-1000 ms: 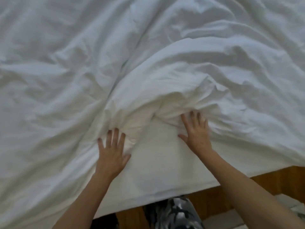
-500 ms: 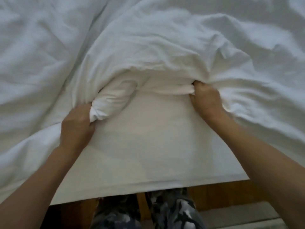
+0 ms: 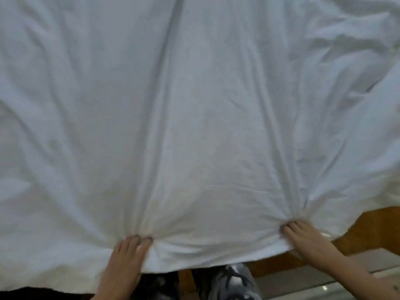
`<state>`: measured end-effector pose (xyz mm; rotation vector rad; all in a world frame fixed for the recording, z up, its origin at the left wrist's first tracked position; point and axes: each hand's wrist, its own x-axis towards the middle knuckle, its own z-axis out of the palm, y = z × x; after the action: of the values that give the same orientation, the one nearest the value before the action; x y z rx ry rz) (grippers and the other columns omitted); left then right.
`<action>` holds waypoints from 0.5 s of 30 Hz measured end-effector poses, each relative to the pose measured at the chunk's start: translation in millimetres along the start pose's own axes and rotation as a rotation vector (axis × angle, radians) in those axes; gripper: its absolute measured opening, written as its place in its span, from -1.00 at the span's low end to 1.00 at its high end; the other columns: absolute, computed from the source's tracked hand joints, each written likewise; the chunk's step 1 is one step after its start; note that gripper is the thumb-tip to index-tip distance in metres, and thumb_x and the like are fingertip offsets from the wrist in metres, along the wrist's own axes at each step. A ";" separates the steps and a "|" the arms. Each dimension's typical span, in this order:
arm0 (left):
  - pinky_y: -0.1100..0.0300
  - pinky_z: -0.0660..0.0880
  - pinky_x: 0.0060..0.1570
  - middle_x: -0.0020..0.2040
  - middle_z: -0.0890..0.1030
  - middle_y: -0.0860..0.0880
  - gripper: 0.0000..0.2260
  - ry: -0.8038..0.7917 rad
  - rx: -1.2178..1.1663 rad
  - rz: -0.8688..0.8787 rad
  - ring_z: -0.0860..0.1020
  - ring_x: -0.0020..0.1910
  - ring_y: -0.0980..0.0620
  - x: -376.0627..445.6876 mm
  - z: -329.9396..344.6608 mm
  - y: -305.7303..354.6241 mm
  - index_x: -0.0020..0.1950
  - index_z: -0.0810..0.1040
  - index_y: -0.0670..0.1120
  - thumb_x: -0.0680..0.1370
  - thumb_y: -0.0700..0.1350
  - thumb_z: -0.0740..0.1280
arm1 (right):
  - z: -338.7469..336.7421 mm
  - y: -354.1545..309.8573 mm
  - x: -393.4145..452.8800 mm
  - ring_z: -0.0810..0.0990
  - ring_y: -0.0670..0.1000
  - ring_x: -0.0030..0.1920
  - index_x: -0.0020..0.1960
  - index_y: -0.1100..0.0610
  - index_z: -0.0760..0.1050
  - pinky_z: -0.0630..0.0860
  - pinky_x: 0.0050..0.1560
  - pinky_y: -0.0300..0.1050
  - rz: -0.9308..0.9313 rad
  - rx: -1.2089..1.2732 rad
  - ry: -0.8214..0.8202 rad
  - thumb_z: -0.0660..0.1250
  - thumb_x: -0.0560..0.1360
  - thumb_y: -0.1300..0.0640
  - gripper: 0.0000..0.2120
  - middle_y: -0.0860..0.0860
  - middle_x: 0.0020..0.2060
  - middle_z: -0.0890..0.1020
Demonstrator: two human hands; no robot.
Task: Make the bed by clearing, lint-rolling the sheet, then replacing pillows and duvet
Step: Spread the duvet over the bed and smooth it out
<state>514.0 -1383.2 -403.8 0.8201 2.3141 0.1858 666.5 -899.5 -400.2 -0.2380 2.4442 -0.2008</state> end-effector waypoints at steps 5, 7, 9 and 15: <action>0.08 0.32 -0.05 0.02 0.47 -0.09 -0.45 -0.154 -0.097 0.069 0.49 -0.06 -0.13 36.0 -8.8 29.2 0.11 0.44 -0.07 0.17 0.11 0.29 | -17.6 -11.8 24.6 0.58 0.11 -0.01 0.11 0.07 0.48 0.45 0.08 -0.08 0.109 0.129 0.289 0.12 0.55 -0.27 -0.56 0.05 0.02 0.58; 0.11 0.32 0.13 0.14 0.49 -0.10 -0.52 -0.049 -0.145 0.199 0.48 0.09 -0.12 45.1 -22.0 43.0 0.21 0.49 -0.09 0.40 0.17 0.31 | -35.9 -17.8 37.3 0.55 0.20 0.10 0.21 0.14 0.43 0.37 0.19 -0.04 0.266 0.190 0.539 0.12 0.60 -0.15 -0.60 0.16 0.12 0.55; 0.04 0.30 0.27 0.26 0.48 -0.19 -0.52 0.096 -0.182 0.244 0.45 0.23 -0.19 68.7 -35.4 60.1 0.32 0.45 -0.12 0.56 0.18 0.19 | -49.4 -26.0 64.2 0.42 0.23 0.29 0.38 0.16 0.32 0.31 0.33 0.03 0.421 0.257 0.677 0.20 0.57 -0.13 -0.50 0.25 0.29 0.44; -0.39 0.18 0.31 0.51 0.17 -0.35 -0.34 0.075 -0.020 0.009 0.16 0.46 -0.39 175.4 -39.6 104.3 0.51 0.27 -0.09 0.55 0.29 0.03 | -31.7 -76.1 154.8 0.02 0.31 0.50 0.53 0.07 0.05 0.10 0.37 0.43 0.676 0.319 0.324 0.01 0.43 -0.42 -0.16 0.33 0.49 0.11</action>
<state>440.1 -1191.3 -434.2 0.8274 2.3751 0.2470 537.4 -1005.1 -454.4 0.8052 2.6021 -0.3389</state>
